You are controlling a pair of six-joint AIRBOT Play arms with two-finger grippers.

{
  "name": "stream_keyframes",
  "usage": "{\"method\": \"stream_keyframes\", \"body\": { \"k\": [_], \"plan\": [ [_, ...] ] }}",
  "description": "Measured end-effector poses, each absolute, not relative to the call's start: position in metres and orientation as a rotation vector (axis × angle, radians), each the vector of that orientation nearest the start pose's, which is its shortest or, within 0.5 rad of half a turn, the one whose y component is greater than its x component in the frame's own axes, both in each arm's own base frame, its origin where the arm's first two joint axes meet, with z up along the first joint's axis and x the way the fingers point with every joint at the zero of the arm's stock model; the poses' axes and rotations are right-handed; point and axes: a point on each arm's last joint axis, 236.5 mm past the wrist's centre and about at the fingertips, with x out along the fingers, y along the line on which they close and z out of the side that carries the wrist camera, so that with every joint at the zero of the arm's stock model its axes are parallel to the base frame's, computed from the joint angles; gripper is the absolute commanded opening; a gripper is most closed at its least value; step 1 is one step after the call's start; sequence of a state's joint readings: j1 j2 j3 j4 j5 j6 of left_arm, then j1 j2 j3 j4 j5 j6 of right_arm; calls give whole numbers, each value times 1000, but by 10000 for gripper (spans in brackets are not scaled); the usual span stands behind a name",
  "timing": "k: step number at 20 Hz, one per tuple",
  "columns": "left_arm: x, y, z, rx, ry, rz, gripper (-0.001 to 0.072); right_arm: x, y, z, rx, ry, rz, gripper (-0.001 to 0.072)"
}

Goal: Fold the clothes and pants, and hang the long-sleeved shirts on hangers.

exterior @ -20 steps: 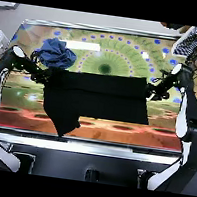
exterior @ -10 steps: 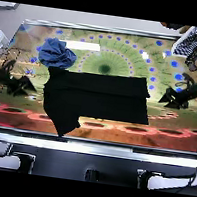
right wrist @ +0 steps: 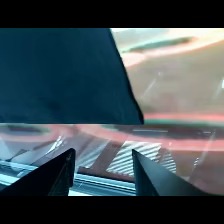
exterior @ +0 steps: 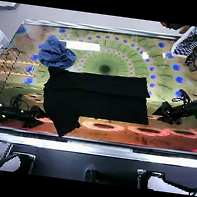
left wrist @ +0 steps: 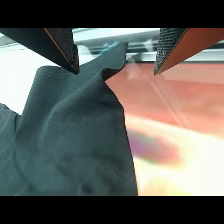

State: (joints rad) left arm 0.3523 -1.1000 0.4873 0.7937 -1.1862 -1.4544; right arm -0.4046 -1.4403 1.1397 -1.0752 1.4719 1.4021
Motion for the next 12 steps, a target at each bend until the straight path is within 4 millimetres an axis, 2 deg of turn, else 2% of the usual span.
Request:
{"method": "stream_keyframes", "body": {
  "k": [6,7,8,9,11,12],
  "plan": [
    [246,-110,-89,-1054,1431,-116,522,326,-10,-20,699,1537,179,414],
    [248,-113,-91,-1055,1422,-112,423,326,-9,-19,702,1539,183,414],
    [251,-115,-93,-1057,1414,-108,288,325,-8,-19,705,1541,187,414],
    [252,-117,-95,-1058,1413,-105,201,325,-7,-18,707,1542,190,414],
    [253,-121,-98,-1063,1415,-101,59,326,-4,-16,719,1536,199,414],
    [253,-123,-98,-1064,1415,-102,18,327,-3,-15,726,1532,205,414]
  ]
}}
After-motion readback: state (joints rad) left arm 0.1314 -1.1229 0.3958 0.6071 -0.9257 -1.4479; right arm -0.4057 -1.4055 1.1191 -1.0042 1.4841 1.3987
